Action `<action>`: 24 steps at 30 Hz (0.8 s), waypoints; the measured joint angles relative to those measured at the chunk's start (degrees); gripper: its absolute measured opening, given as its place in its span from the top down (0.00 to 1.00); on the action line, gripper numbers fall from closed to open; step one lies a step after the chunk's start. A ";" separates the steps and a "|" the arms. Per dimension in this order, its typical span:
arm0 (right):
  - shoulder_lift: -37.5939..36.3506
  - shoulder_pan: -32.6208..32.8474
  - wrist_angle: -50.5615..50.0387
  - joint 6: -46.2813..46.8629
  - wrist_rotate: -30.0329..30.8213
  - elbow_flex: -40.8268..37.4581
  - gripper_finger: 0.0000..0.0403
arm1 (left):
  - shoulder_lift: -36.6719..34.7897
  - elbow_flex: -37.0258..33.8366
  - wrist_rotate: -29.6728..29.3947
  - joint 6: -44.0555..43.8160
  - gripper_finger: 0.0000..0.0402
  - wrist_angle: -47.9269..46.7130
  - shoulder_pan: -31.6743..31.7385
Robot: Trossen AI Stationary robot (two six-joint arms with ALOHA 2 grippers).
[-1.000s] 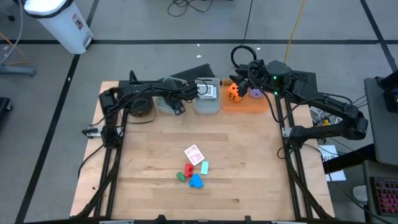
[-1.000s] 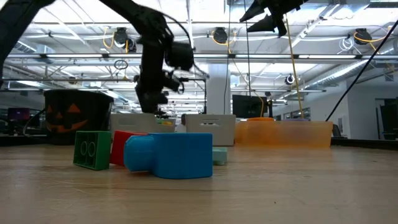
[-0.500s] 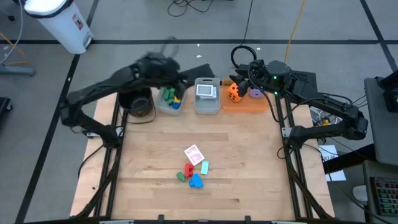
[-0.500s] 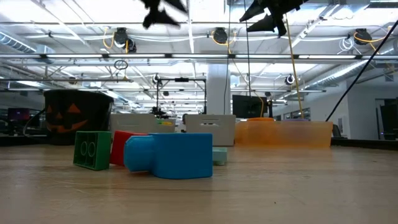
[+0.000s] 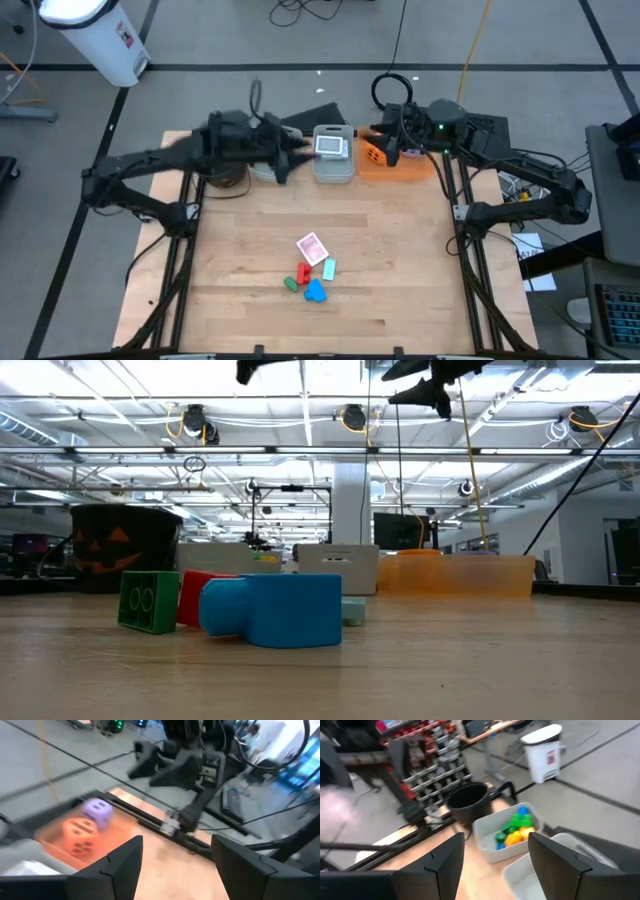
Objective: Pick & Place Toys
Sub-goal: Put the green game piece into the left gray bin
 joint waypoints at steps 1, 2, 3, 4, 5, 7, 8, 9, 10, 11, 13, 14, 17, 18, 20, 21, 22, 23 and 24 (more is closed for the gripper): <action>-0.02 0.47 -0.03 0.40 -1.01 -0.34 0.48 | 0.05 -2.36 -0.73 -1.97 0.39 3.29 -1.34; -0.04 1.05 -0.22 1.03 -1.65 -0.76 0.48 | 0.07 -4.60 -1.41 -3.95 0.39 6.53 -2.72; -0.04 1.63 -0.24 1.42 -2.72 -1.38 0.48 | 0.10 -6.83 -2.15 -5.82 0.39 9.82 -4.16; -0.04 2.25 -0.23 1.90 -3.93 -2.18 0.48 | 0.34 -8.76 -3.04 -7.53 0.39 13.36 -5.64; -0.03 2.99 -0.16 2.40 -5.22 -3.09 0.48 | 0.54 -10.43 -4.12 -9.09 0.39 16.35 -7.17; -0.02 4.55 0.80 3.06 -7.82 -5.48 0.48 | 0.70 -13.19 -6.66 -11.55 0.39 18.60 -10.16; -0.03 5.41 1.70 3.67 -9.12 -6.86 0.48 | 0.77 -13.87 -8.16 -12.48 0.39 18.71 -11.72; -0.02 6.38 3.00 4.53 -10.43 -8.44 0.48 | 0.76 -14.27 -9.78 -13.29 0.39 18.34 -13.29; -0.02 7.33 4.33 5.77 -11.72 -10.08 0.48 | 0.69 -14.50 -11.51 -13.98 0.39 17.55 -14.77; -0.02 8.38 6.24 7.48 -12.88 -11.87 0.48 | 0.63 -14.55 -13.07 -14.67 0.39 16.56 -16.30; -0.02 10.81 11.13 11.93 -14.50 -15.69 0.48 | 0.64 -14.56 -15.81 -15.58 0.39 14.69 -19.25; -0.02 12.21 14.10 14.43 -14.66 -17.66 0.48 | 0.66 -14.62 -16.80 -15.83 0.39 14.03 -20.62; -0.02 16.94 24.47 20.95 -14.18 -23.57 0.48 | 0.63 -14.62 -18.02 -16.25 0.39 11.69 -23.83; 0.00 18.65 28.16 22.91 -13.07 -25.35 0.48 | 0.62 -14.62 -18.09 -16.73 0.39 10.08 -24.71; 0.00 22.50 33.71 26.05 -8.06 -27.98 0.48 | 0.41 -14.62 -17.88 -18.44 0.39 5.99 -26.44; 0.00 24.64 35.09 26.67 -4.50 -28.73 0.48 | 0.26 -14.62 -17.26 -19.25 0.39 3.66 -27.19; 0.00 26.72 35.43 26.67 -0.64 -29.02 0.48 | 0.16 -14.62 -16.34 -20.07 0.39 1.85 -27.94; 0.02 28.99 35.38 26.23 3.35 -29.02 0.48 | 0.10 -14.62 -15.16 -20.83 0.39 -0.08 -28.78; 0.08 31.20 35.30 25.61 7.22 -28.83 0.48 | 0.09 -14.62 -13.88 -21.49 0.39 -2.43 -29.67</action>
